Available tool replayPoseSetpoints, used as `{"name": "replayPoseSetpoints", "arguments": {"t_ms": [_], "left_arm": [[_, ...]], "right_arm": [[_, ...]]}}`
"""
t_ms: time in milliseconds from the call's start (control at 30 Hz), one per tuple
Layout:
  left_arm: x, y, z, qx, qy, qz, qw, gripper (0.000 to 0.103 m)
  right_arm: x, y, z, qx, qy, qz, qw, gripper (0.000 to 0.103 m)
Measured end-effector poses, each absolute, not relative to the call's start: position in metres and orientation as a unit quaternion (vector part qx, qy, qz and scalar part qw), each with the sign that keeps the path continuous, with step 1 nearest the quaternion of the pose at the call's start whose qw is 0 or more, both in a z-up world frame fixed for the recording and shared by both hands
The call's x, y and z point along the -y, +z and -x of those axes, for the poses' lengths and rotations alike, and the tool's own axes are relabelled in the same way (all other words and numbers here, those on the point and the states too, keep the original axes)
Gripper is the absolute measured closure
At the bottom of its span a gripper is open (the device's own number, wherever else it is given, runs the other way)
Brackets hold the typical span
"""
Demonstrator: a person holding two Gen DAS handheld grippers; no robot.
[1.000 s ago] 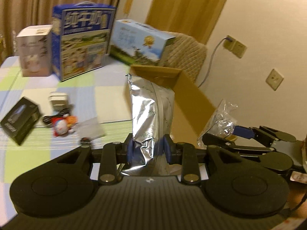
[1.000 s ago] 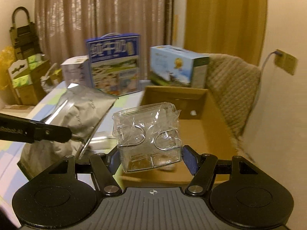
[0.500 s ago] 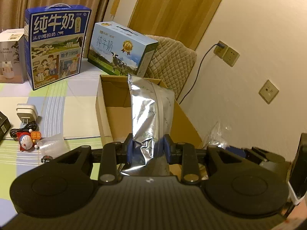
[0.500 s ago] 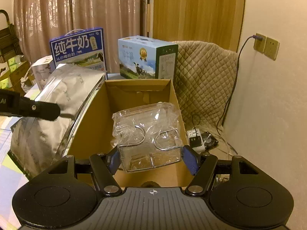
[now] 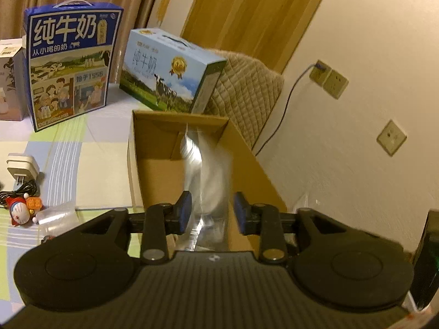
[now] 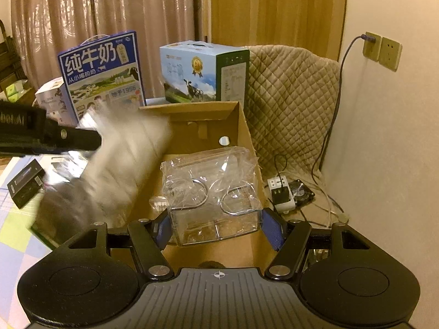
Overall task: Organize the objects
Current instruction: 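Carry pouch and plastic box into the cardboard box and release both, then move both tools back over the table toward the black toy car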
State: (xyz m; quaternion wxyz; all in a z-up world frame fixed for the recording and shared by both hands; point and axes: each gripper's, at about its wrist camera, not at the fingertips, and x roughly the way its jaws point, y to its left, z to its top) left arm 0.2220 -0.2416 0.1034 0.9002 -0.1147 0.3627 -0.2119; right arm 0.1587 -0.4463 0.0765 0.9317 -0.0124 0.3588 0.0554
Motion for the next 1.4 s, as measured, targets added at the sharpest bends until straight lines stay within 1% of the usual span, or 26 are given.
{"name": "replayPoseSetpoints", "arguments": {"t_ms": [133,500,733,800,867,933,1100,1333,1400], "left_arm": [[0.236,0.108,-0.223,-0.355,-0.207,0.11,0.905,0.068],[0.211,0.1,-0.212,-0.368,-0.191,0.116,0.903,0.068],[0.206,0.098,-0.209,-0.369,-0.189,0.122,0.902,0.066],[0.204,0.097,-0.209,-0.37,-0.187,0.122,0.902,0.065],[0.201,0.095,-0.208,-0.371,-0.184,0.121,0.902,0.065],[0.197,0.093,-0.206,-0.372,-0.182,0.122,0.902,0.064],[0.188,0.091,-0.202,-0.373,-0.174,0.121,0.903,0.059],[0.177,0.088,-0.188,-0.376,-0.171,0.12,0.903,0.055],[0.174,0.089,-0.182,-0.376,-0.168,0.118,0.903,0.048]], "right_arm": [[0.449,0.076,-0.159,-0.36,0.054,0.01,0.931,0.039],[0.442,0.077,-0.157,-0.363,0.056,0.01,0.93,0.039],[0.44,0.077,-0.16,-0.364,0.058,0.009,0.929,0.039],[0.439,0.076,-0.162,-0.358,0.064,0.007,0.932,0.037],[0.441,0.077,-0.162,-0.346,0.068,-0.006,0.936,0.026],[0.443,0.078,-0.161,-0.335,0.059,-0.016,0.94,0.025],[0.446,0.082,-0.159,-0.341,0.052,-0.023,0.938,0.025],[0.44,0.085,-0.145,-0.353,0.048,-0.033,0.934,0.025],[0.436,0.087,-0.141,-0.355,0.047,-0.036,0.933,0.025]]}}
